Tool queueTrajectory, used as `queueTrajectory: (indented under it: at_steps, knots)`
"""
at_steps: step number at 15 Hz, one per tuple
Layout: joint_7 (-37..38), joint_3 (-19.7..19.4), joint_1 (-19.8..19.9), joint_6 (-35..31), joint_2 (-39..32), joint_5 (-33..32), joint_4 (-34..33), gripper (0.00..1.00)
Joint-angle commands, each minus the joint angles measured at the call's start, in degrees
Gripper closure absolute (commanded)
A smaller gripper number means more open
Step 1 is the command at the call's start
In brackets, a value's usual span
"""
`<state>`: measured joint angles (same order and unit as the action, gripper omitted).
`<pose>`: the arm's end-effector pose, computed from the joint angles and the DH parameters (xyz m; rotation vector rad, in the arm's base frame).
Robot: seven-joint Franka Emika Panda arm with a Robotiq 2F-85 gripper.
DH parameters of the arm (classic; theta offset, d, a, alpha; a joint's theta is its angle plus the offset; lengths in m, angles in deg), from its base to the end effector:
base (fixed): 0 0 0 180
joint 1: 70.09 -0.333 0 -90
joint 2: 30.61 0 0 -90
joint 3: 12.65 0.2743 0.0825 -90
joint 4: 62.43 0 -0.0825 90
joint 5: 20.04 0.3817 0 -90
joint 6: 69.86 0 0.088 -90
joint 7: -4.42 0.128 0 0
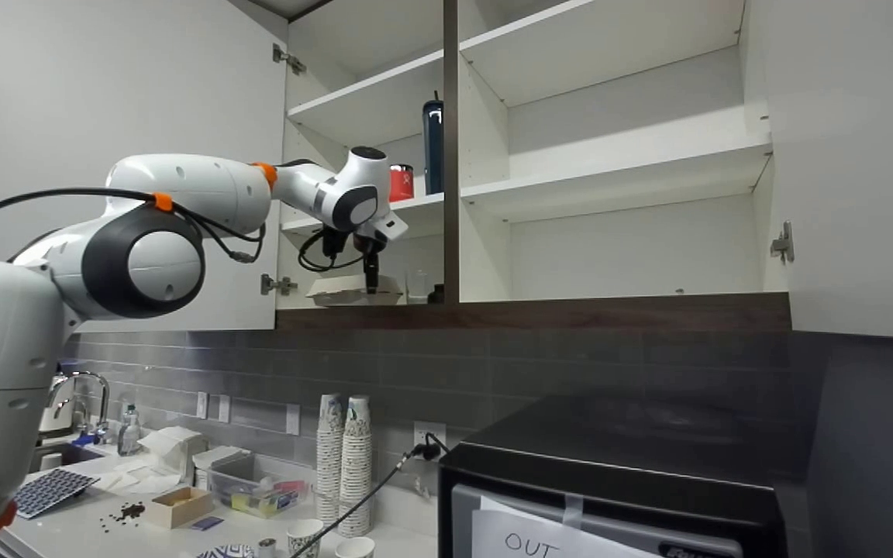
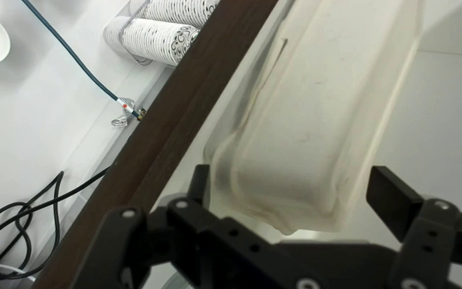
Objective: Put the carton box on the counter top
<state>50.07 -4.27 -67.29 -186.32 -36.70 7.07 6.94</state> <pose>0.6022 0.0865 0.7430 -2.1724 0.8667 -0.5239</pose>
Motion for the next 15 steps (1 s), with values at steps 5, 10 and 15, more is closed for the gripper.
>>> queueTrajectory:
  at_steps: [5, 10, 15]
  knots:
    - [-4.79, 0.18, 0.13, -0.89, 0.87, 1.06, 3.47, 0.00]
    - [-4.55, 0.31, 0.09, -1.32, 0.48, 2.62, 3.77, 0.00]
    - [-3.60, 0.41, -0.10, -1.46, 0.33, 2.91, 4.50, 0.00]
